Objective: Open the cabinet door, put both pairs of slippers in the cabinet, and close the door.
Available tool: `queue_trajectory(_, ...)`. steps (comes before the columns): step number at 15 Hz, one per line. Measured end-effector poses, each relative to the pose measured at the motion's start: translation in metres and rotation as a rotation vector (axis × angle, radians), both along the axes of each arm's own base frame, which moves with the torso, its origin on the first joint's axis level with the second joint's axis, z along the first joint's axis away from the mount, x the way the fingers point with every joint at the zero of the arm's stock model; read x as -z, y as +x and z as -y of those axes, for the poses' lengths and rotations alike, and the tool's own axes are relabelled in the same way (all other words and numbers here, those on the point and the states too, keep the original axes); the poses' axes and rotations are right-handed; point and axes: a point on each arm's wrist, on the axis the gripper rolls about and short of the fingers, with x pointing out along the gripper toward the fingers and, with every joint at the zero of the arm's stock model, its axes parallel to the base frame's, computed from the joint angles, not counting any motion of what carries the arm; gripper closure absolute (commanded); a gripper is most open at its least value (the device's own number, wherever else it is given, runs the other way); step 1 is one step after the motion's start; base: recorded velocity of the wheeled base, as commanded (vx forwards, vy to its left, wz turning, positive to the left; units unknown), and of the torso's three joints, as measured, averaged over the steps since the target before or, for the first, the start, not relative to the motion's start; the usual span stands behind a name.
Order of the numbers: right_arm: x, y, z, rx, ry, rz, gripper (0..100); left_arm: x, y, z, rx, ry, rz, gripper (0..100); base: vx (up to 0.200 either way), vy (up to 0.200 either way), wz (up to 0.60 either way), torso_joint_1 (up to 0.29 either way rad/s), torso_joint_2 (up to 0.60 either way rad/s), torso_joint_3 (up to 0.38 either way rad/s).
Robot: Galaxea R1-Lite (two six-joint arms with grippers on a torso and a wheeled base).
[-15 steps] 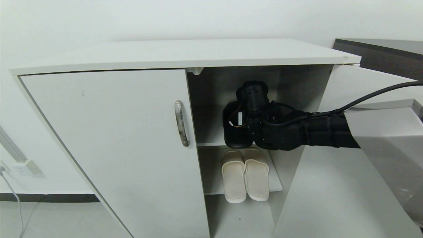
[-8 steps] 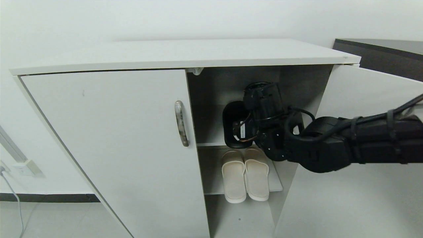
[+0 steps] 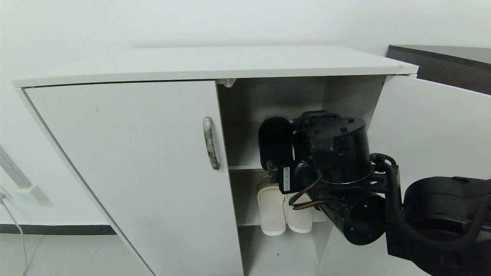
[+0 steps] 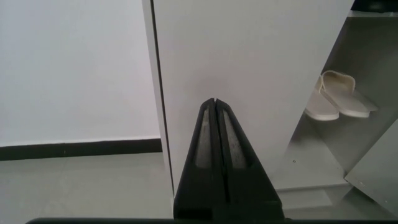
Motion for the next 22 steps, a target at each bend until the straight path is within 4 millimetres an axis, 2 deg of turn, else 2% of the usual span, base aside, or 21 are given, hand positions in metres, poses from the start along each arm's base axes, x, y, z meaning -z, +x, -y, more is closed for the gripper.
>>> queue_trajectory(1, 0.001, -0.002, 0.001, -0.004, 0.013, 0.003, 0, 0.0, 0.0, 0.0, 0.0, 0.0, 0.0, 100, 0.0, 0.0, 0.0, 0.0, 0.0, 0.0)
queue_trajectory(2, 0.005, -0.004, 0.003, -0.011, 0.01, -0.003, 100, 0.0, 0.0, 0.0, 0.0, 0.0, 0.0, 100, 0.0, 0.0, 0.0, 0.0, 0.0, 0.0)
queue_trajectory(11, 0.016, -0.015, 0.011, -0.036, 0.013, 0.009, 100, 0.0, 0.0, 0.0, 0.001, 0.0, 0.0, 100, 0.0, 0.0, 0.0, 0.0, 0.0, 0.0)
queue_trajectory(22, 0.018, -0.016, 0.011, -0.037, 0.007, 0.006, 100, 0.0, 0.0, 0.0, 0.001, 0.0, 0.001, 100, -0.2, 0.0, 0.0, 0.002, 0.0, 0.001)
